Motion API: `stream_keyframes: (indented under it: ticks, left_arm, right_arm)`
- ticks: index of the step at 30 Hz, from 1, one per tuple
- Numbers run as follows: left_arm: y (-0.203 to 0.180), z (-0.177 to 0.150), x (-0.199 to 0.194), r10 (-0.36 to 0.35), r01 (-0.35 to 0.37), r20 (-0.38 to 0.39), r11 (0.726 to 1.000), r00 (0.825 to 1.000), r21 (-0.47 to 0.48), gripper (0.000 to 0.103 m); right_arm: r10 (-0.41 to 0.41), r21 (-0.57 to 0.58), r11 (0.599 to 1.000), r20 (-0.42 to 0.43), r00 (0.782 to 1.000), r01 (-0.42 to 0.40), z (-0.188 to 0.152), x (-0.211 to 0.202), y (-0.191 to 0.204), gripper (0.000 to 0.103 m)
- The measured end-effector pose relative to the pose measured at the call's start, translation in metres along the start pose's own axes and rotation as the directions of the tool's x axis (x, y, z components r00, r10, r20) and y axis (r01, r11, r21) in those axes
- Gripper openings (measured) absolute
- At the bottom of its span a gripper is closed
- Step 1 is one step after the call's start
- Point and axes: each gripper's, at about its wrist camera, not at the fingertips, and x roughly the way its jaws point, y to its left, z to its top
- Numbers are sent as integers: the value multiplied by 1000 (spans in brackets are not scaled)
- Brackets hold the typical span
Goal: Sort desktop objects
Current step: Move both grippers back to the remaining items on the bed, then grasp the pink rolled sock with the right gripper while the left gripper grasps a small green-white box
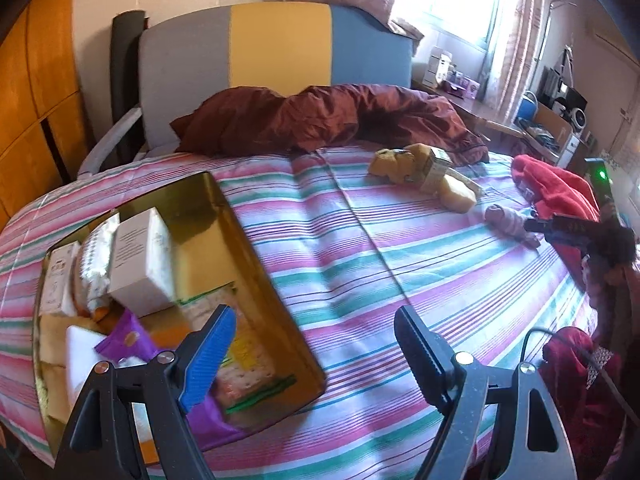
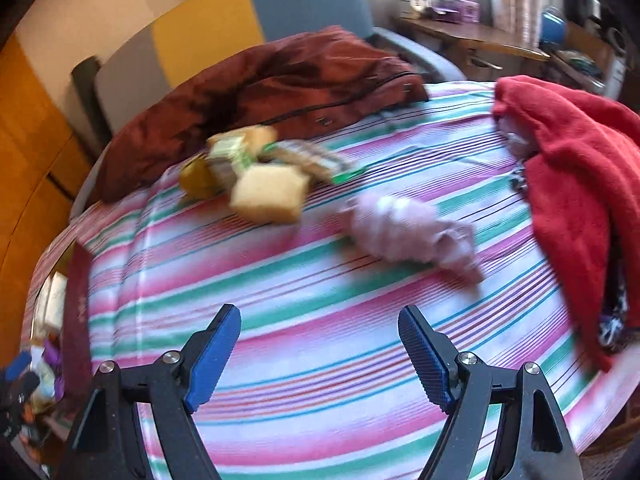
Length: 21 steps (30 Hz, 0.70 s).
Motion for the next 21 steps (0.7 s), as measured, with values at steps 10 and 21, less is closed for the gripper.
stream_keyframes:
  ticks: [10,21]
  left_arm:
    - [-38,27,29,-47,49,-29,997,998,63,83]
    - [-89,63,71,-113,119,-60,986,992,115,83]
  right_arm:
    - [-107,49,993,23,994,106,32,39,-41,81]
    - [-107,16,994,-14,994,107,42,69,-45,82]
